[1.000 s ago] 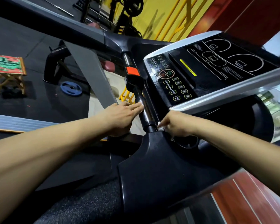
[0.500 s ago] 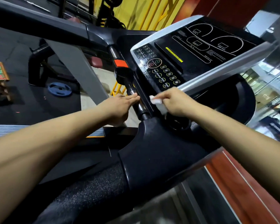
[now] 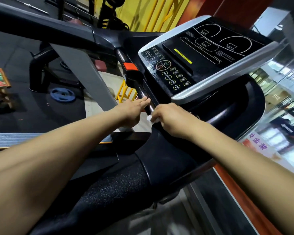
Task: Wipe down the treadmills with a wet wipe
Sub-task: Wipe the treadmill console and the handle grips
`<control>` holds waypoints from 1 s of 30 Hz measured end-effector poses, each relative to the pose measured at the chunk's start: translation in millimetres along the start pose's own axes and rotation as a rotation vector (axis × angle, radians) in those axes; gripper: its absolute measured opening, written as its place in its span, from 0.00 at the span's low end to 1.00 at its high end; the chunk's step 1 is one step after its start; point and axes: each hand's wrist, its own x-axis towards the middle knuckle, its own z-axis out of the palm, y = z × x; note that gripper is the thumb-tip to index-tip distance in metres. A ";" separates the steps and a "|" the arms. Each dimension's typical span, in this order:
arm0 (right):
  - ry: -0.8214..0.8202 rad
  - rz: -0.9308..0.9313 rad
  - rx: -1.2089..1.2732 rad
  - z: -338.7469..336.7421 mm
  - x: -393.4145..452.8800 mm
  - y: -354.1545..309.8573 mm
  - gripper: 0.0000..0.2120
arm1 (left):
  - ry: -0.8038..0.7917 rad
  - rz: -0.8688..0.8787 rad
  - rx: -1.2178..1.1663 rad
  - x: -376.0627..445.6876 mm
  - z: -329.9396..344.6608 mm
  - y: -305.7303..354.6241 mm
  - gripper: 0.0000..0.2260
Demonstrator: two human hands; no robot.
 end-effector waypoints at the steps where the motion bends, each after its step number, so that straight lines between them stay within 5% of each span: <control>1: -0.022 -0.002 -0.007 0.5 -7.4 -0.9 0.15 | 0.001 0.001 -0.002 -0.5 -0.1 1.2 0.42; 11: -0.006 0.107 0.092 -9.0 -34.6 26.9 0.13 | 0.065 -0.041 0.003 -10.1 0.5 15.0 0.40; 15: 0.003 0.071 0.185 -13.5 -45.4 48.6 0.12 | 0.118 -0.051 0.094 -8.7 -12.8 29.1 0.30; 19: 0.078 0.175 -0.054 -42.3 -59.7 106.2 0.09 | 0.163 0.086 0.138 4.0 -16.9 44.4 0.26; 21: 0.071 0.317 -0.208 -58.4 -61.2 144.3 0.02 | 0.114 0.178 0.149 20.1 -14.8 54.8 0.37; 25: 0.082 0.418 -0.442 -66.2 -39.3 209.7 0.12 | 0.130 0.308 0.197 57.2 -11.8 85.0 0.44; 30: -0.260 0.539 -0.532 -53.6 2.2 226.0 0.22 | 0.239 0.371 0.168 81.6 -4.1 98.3 0.35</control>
